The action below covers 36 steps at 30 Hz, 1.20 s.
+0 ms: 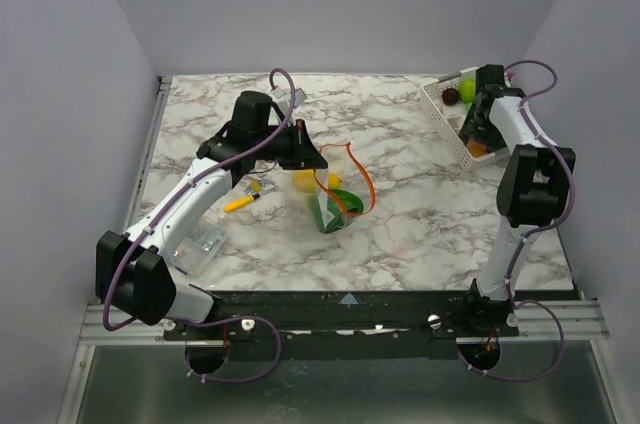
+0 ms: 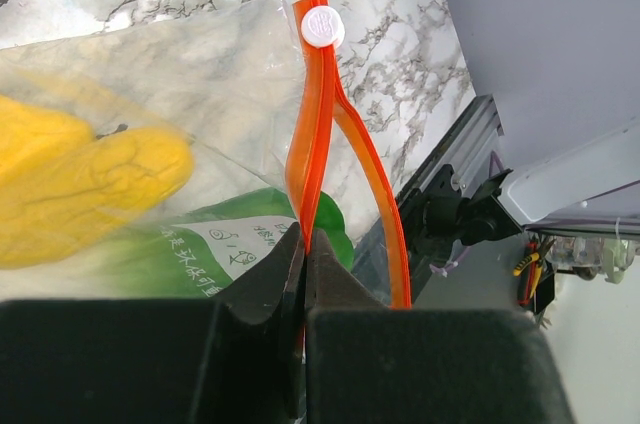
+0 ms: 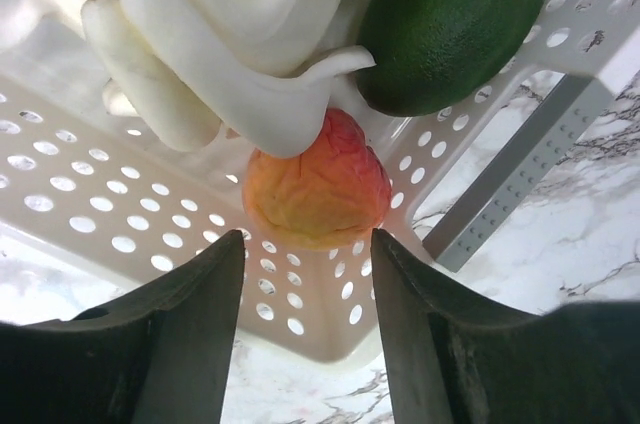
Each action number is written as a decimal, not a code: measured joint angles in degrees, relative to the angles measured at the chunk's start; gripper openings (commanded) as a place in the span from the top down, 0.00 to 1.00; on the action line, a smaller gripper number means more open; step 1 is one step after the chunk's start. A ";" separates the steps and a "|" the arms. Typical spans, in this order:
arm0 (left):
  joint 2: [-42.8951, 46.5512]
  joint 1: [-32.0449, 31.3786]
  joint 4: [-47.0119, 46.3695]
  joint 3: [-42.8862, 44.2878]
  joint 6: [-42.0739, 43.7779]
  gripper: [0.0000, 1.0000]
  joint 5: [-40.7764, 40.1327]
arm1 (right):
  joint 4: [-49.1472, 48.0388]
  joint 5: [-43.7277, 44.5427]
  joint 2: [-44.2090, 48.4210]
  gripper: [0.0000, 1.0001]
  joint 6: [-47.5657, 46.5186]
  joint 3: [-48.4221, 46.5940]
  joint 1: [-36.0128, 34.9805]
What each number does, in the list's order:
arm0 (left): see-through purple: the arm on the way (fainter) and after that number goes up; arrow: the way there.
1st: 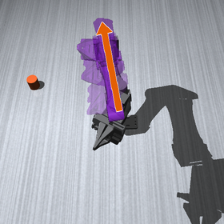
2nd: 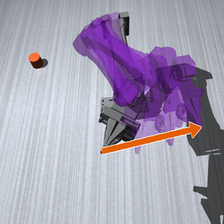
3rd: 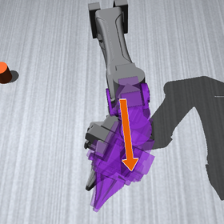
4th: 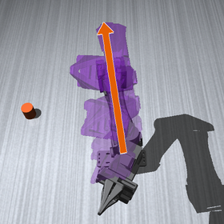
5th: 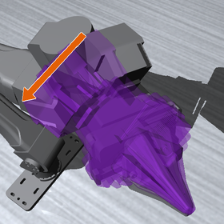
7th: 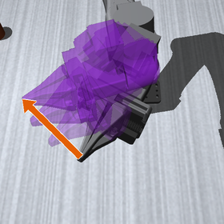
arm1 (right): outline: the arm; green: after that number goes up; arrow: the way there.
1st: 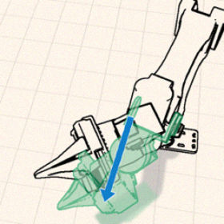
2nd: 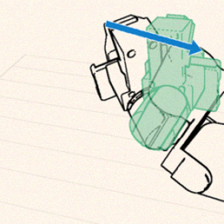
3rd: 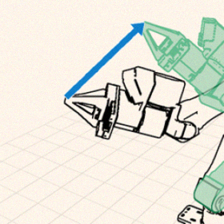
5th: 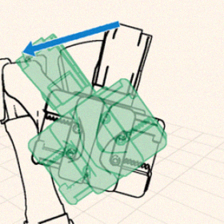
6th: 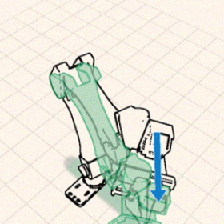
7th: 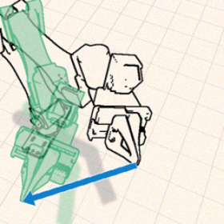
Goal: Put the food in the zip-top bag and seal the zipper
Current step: Adjust the fake fruit in the bin, then pick up the fake fruit from the bin.
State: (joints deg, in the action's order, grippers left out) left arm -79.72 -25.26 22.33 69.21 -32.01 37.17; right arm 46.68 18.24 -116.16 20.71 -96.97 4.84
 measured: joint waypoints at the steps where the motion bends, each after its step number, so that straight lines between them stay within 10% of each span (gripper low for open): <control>1: 0.00 0.00 0.00 0.00 0.00 1.00 0.00 | 0.04 -0.09 0.24 0.47 -0.09 0.09 0.00; 19: 0.00 0.00 0.00 0.00 -0.02 1.00 0.02 | 0.00 0.79 -6.25 0.33 -1.36 -3.13 0.11; 36: 0.00 0.00 0.00 0.00 0.00 1.00 0.02 | -0.04 0.66 -6.75 0.91 -1.68 -5.27 0.15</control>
State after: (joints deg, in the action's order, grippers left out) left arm -79.72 -25.26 22.33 69.21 -32.01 37.19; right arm 46.63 18.90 -122.91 19.03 -102.24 4.99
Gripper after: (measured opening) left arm 0.010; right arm 0.516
